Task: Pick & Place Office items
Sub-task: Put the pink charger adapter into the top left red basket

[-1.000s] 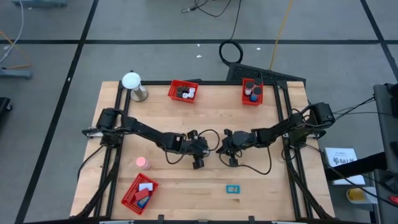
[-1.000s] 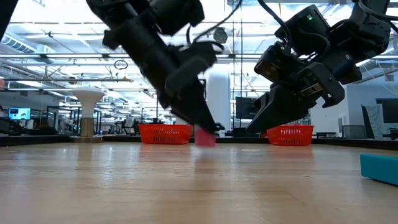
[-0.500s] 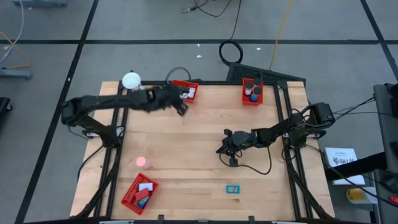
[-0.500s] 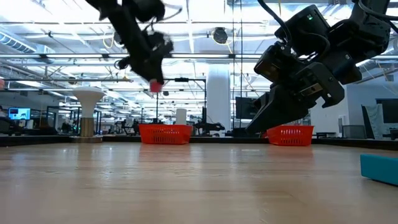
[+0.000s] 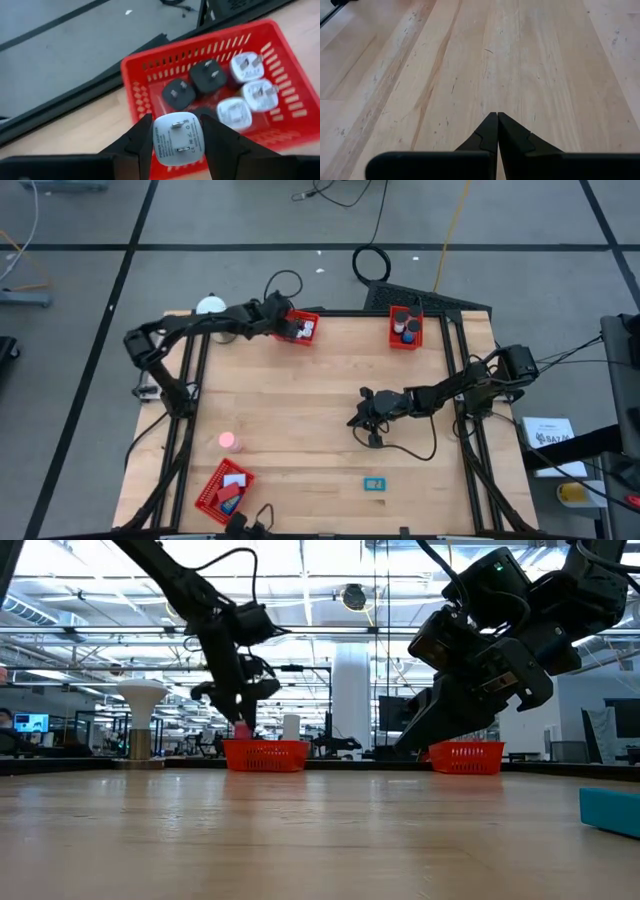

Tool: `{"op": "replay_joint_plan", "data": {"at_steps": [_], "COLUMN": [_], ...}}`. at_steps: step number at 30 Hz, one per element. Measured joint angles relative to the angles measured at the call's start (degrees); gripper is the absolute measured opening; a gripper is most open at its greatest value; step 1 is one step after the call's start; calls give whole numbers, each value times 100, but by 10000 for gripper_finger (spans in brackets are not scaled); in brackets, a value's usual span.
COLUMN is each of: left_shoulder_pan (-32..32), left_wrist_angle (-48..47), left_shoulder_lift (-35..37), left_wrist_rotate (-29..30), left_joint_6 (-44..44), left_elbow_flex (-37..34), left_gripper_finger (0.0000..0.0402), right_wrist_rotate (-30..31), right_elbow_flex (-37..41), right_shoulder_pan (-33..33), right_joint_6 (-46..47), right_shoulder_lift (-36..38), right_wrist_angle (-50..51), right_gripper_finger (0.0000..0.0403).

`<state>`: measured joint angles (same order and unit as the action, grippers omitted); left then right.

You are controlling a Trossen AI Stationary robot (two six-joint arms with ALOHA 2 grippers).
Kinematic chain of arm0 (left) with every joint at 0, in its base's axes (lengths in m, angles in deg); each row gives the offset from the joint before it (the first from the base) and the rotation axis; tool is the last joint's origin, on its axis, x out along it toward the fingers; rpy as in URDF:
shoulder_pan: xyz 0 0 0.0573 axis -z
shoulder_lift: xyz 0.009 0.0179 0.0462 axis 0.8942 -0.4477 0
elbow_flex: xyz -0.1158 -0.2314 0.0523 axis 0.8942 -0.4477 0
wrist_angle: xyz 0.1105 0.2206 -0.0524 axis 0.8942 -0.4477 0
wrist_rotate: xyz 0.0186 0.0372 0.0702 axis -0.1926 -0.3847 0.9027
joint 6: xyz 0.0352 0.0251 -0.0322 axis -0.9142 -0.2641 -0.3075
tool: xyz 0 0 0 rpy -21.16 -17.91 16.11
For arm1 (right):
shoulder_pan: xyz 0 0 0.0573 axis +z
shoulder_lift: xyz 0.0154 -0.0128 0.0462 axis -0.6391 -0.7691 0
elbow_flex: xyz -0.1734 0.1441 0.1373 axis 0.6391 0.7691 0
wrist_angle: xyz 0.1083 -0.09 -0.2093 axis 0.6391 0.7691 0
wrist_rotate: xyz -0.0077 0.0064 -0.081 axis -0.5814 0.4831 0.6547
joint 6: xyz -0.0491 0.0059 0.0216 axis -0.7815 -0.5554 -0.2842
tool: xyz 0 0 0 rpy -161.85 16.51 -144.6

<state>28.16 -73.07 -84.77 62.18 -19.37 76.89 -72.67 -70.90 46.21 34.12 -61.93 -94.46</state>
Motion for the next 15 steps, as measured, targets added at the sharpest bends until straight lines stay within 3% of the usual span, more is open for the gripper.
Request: {"op": "replay_joint_plan", "data": {"at_steps": [15], "left_shoulder_pan": [-25], "left_wrist_angle": [539], "left_shoulder_lift": [-282], "left_wrist_rotate": [23], "left_joint_6": [290], "left_elbow_flex": [-176], "left_gripper_finger": [135], "right_wrist_rotate": [-2], "right_elbow_flex": [0], "right_shoulder_pan": [2], "right_joint_6": [-24], "right_shoulder_lift": [0], "right_wrist_angle": [-22], "right_gripper_finger": [2]}}
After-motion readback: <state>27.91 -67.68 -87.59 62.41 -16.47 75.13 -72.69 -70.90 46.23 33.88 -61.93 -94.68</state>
